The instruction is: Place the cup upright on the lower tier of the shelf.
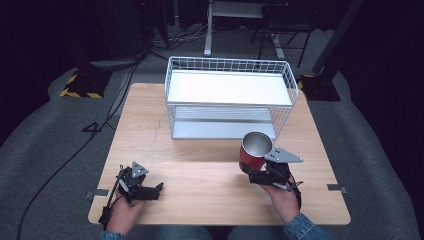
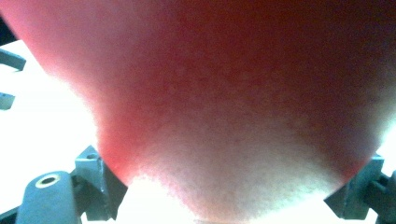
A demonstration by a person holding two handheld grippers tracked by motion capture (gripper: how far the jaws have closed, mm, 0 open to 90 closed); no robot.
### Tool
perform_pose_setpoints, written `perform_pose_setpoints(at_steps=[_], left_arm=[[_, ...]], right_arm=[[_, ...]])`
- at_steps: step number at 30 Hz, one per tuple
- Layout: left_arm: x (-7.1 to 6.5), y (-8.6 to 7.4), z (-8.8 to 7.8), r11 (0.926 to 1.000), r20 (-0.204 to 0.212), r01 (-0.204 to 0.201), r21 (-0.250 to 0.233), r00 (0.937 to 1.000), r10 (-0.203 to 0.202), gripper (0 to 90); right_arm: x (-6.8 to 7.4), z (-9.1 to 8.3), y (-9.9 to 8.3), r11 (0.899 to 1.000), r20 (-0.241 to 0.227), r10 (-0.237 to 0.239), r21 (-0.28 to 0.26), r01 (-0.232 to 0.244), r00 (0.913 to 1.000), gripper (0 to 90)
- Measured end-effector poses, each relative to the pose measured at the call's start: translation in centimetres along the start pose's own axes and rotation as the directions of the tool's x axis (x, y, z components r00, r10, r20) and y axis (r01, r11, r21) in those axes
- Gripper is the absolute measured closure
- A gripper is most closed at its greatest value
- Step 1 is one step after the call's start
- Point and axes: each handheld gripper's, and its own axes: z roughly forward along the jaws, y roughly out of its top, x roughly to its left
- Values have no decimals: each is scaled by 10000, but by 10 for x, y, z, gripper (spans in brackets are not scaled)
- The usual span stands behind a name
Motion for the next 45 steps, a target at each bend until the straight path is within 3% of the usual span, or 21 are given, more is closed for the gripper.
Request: perform_pose_setpoints(at_steps=[9,25,29,37,45], left_arm=[[0,0,0,10000,-26,21,-13,10000,-21,2],[0,0,0,10000,-20,17,-5,10000,-17,2],[0,0,1,10000,-11,7,-33,10000,-7,1],[1,1,1,10000,34,4,0,10000,-4,1],[1,2,2,10000,42,-25,-2,10000,25,1]], right_arm=[[-12,23,10,9996,79,245,113,-246,9997,172],[-26,72,28,9992,396,272,270,-283,9988,171],[-30,84,33,9988,513,425,215,-437,9978,171],[-33,106,38,9994,768,271,173,-285,9967,170],[-38,125,42,9985,1003,545,-128,-534,9935,170]])
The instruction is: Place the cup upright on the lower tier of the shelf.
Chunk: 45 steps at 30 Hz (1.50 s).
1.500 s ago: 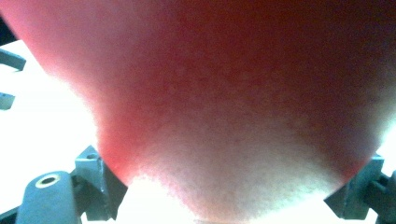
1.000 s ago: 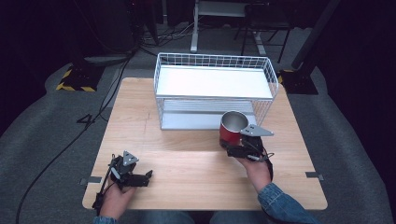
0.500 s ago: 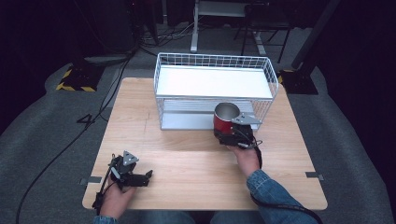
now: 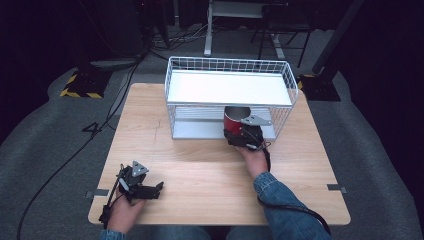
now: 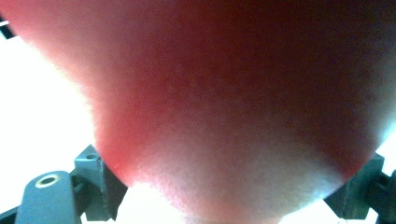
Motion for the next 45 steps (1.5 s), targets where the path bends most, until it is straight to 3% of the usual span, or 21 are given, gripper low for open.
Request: perform_pose_setpoints(at_steps=[18,23,30,40,43,45], left_arm=[[0,1,1,10000,1,15,21,10000,-15,1],[0,1,1,10000,-6,-1,16,10000,1,1],[1,1,0,10000,1,-29,50,10000,29,1],[1,1,0,10000,-3,-40,45,10000,40,1],[1,1,0,10000,2,-28,52,10000,28,1],[1,1,0,10000,1,-29,52,10000,29,1]], right_arm=[[-4,45,5,9992,550,32,-399,-10,9985,169],[-3,54,7,9989,545,-130,-448,155,9984,168],[-4,63,7,9994,503,33,-360,-15,9987,168],[-8,67,6,9996,24,192,-230,-191,9998,162],[-10,68,6,10000,-28,-56,18,56,10000,131],[-9,67,6,10000,18,-36,-50,37,10000,26]])
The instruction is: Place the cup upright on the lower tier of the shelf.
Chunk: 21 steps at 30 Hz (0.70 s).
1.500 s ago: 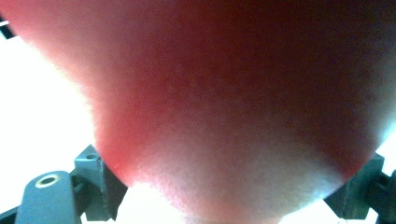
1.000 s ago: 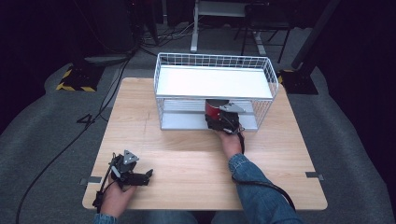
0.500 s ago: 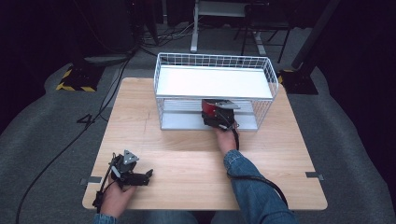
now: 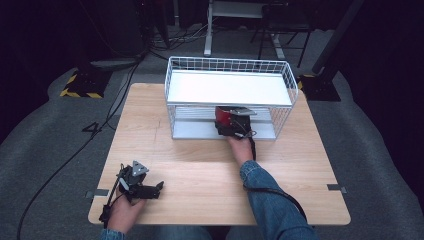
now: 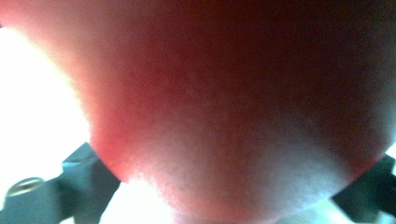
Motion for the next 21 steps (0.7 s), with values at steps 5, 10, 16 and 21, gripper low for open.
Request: perform_pose_setpoints(at_steps=[5,10,16,21], left_arm=[[0,0,0,10000,0,41,-27,10000,-41,1],[0,0,0,10000,-6,37,-41,10000,-37,1],[0,0,0,10000,0,45,-29,10000,-45,1],[0,1,1,10000,17,39,-31,10000,-39,1]], right_arm=[[-3,-5,0,10000,30,22,-15,-22,10000,0],[-7,-18,-2,9999,-65,30,-103,-31,10000,0],[-13,-45,-4,9998,-60,188,-104,-189,9998,0],[-18,-68,-7,9993,-234,353,-105,-355,9991,0]])
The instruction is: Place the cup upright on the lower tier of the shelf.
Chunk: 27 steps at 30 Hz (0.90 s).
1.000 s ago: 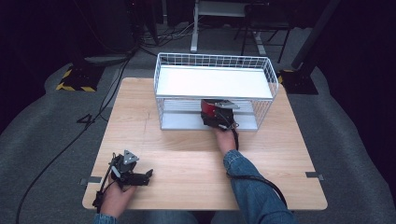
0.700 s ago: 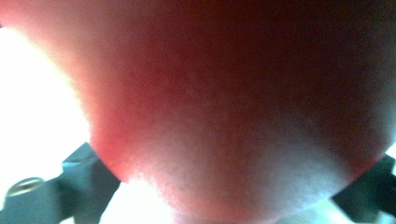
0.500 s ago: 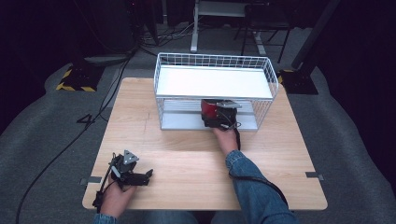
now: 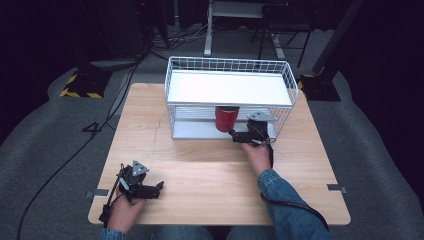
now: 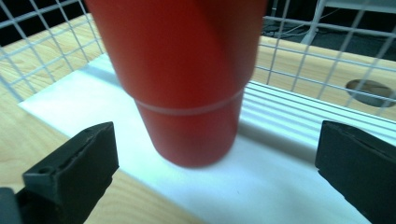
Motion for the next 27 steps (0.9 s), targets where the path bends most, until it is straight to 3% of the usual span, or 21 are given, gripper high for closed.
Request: perform_pose_setpoints(at_steps=[17,20,27], left_arm=[[1,1,1,10000,20,-39,-22,10000,39,1],[1,1,1,10000,27,-31,-28,10000,31,1],[1,5,5,10000,25,-49,-37,10000,49,1]], right_arm=[[-14,-79,-10,9998,-541,-59,179,68,9985,1],[-15,-95,-14,9994,-731,-123,309,146,9973,37],[-15,-128,-21,9991,-703,-307,265,327,9971,37]])
